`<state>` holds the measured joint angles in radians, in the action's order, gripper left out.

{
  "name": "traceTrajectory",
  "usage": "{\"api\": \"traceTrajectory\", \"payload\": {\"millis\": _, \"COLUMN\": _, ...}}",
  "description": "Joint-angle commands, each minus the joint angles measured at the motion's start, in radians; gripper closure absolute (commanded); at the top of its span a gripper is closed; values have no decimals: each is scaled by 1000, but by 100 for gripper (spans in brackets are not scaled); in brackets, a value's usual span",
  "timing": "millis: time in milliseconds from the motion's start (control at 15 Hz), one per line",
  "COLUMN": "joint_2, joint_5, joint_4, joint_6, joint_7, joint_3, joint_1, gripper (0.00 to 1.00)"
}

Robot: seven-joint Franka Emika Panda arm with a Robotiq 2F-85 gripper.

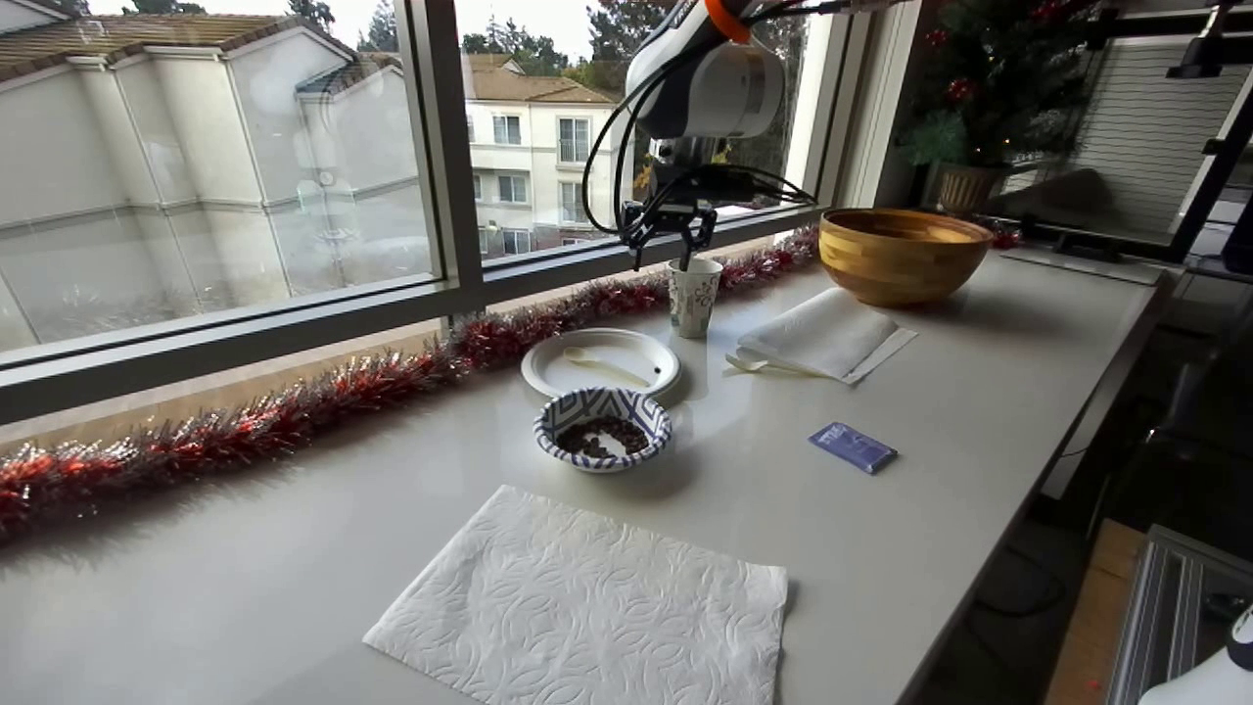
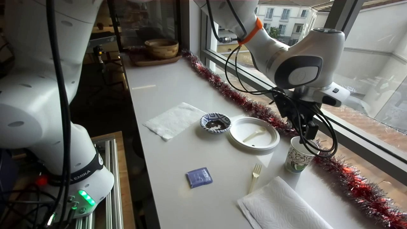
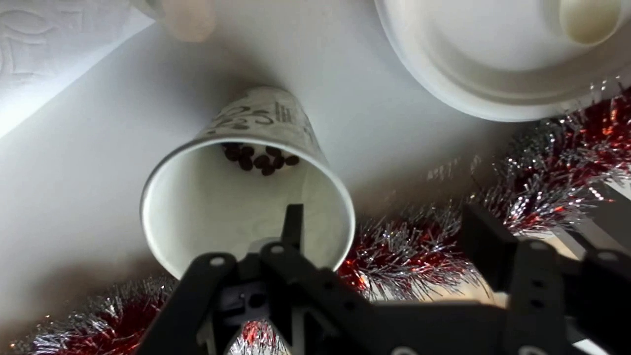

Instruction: Move the cup to the left

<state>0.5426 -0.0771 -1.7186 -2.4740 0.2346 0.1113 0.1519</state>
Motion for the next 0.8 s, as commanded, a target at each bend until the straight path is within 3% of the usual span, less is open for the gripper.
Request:
{"api": "traceTrajectory", "payload": {"millis": 0, "joint_2": 35, "joint_5": -35, "joint_4": 47, "joint_6": 41, "joint_7": -45, "joint_3": -12, "joint_1": 16, "gripper": 49}}
{"api": "traceTrajectory", "payload": {"millis": 467, "joint_2": 6, "joint_5": -28, "joint_4": 13, "joint_6": 70, "joint_7": -53, "joint_3": -7, "joint_1": 16, "gripper": 96}}
{"api": "traceTrajectory", "payload": {"millis": 533, "joint_2": -1, "joint_5": -33, "joint_4": 8, "joint_6": 86, "joint_7": -54, "joint_3": -10, "joint_1": 18, "gripper": 100}}
{"api": "traceTrajectory", "payload": {"millis": 733, "joint_2": -71, "joint_5": -24, "joint_4": -26, "joint_6": 153, "joint_7": -32, "joint_3": 5, "joint_1": 8, "gripper": 98}}
